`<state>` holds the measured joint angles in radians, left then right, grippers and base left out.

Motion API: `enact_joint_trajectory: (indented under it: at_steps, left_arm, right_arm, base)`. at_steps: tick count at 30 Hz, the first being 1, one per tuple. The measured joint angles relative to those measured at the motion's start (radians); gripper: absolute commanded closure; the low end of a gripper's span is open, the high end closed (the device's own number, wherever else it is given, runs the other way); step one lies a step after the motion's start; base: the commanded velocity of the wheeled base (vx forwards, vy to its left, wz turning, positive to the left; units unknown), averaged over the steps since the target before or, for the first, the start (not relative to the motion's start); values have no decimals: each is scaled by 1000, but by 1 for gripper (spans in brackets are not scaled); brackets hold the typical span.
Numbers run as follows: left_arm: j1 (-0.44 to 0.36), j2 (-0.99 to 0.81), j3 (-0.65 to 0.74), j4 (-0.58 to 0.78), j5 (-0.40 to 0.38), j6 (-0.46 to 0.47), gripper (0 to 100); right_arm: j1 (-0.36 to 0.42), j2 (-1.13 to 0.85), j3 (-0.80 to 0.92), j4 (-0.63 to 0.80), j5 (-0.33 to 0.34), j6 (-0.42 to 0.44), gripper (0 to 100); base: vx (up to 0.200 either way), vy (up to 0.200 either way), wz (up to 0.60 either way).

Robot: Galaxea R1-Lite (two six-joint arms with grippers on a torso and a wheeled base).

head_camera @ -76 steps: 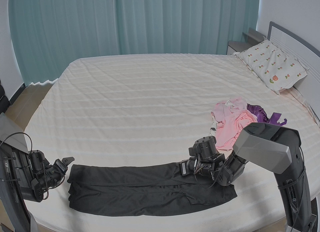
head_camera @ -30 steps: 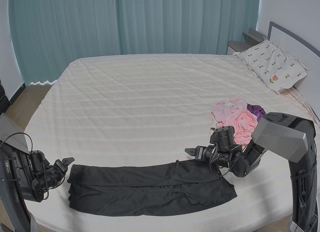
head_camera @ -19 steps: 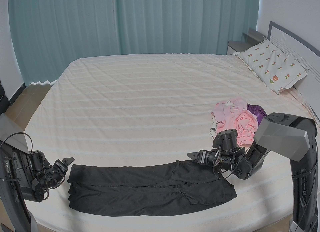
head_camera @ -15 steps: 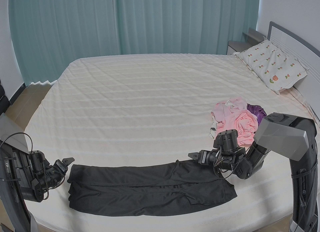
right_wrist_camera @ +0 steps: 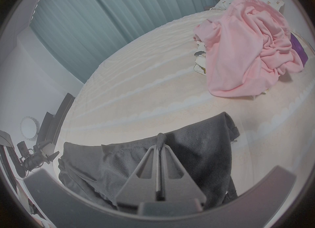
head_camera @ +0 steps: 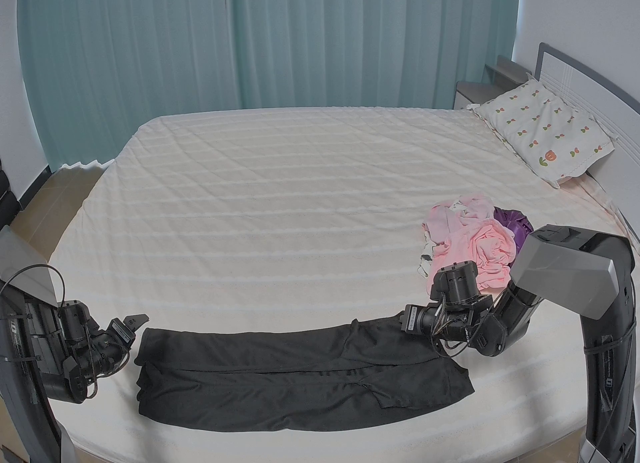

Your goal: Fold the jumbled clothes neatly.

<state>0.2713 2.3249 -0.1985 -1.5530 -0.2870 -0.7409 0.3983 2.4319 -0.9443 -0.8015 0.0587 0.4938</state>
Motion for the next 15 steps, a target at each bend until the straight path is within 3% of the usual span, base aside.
enact_joint_trajectory:
  at_steps: [14,15]
  left_arm:
    - [-3,0,2,0,2,7,0]
    - [-4,0,2,0,3,8,0]
  right_arm:
    - [-17,-15,-10,-16,-4,2,100]
    - [-19,-16,-10,-21,-4,0,0]
  base:
    - [0,0,0]
    - [0,0,0]
